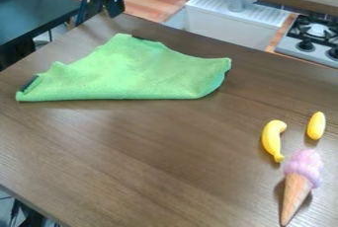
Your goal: Unfold the cloth from top left to bottom right
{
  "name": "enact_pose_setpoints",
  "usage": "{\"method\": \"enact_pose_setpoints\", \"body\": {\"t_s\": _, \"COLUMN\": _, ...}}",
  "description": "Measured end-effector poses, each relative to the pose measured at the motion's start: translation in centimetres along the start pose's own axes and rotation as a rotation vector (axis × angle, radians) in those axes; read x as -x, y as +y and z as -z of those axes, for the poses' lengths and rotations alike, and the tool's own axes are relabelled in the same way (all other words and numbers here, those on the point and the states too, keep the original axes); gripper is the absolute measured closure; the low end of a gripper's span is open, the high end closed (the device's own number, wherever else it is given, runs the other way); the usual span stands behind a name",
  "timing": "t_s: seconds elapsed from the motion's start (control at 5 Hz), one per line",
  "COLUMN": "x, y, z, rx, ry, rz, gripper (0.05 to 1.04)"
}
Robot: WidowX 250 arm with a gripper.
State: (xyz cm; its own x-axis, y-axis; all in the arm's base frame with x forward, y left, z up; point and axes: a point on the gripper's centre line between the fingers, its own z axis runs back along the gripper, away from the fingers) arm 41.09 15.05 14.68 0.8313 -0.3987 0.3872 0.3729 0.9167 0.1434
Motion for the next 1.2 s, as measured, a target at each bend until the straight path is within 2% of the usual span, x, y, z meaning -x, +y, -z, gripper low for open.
{"method": "enact_pose_setpoints", "body": {"t_s": 0.2, "x": 0.7, "y": -0.3, "z": 1.8, "rx": 0.032, "ry": 0.033, "rz": -0.013, "gripper": 0.083}}
{"method": "enact_pose_setpoints", "body": {"t_s": 0.4, "x": 0.8, "y": -0.4, "z": 3.8, "rx": 0.021, "ry": 0.056, "rz": -0.004, "gripper": 0.083}}
{"method": "enact_pose_setpoints", "body": {"t_s": 0.8, "x": -0.7, "y": 0.0, "z": 4.6, "rx": -0.002, "ry": 0.049, "rz": 0.051, "gripper": 0.083}}
{"method": "enact_pose_setpoints", "body": {"t_s": 1.2, "x": -2.5, "y": -0.5, "z": 5.8, "rx": 0.003, "ry": 0.051, "rz": 0.084, "gripper": 0.083}}
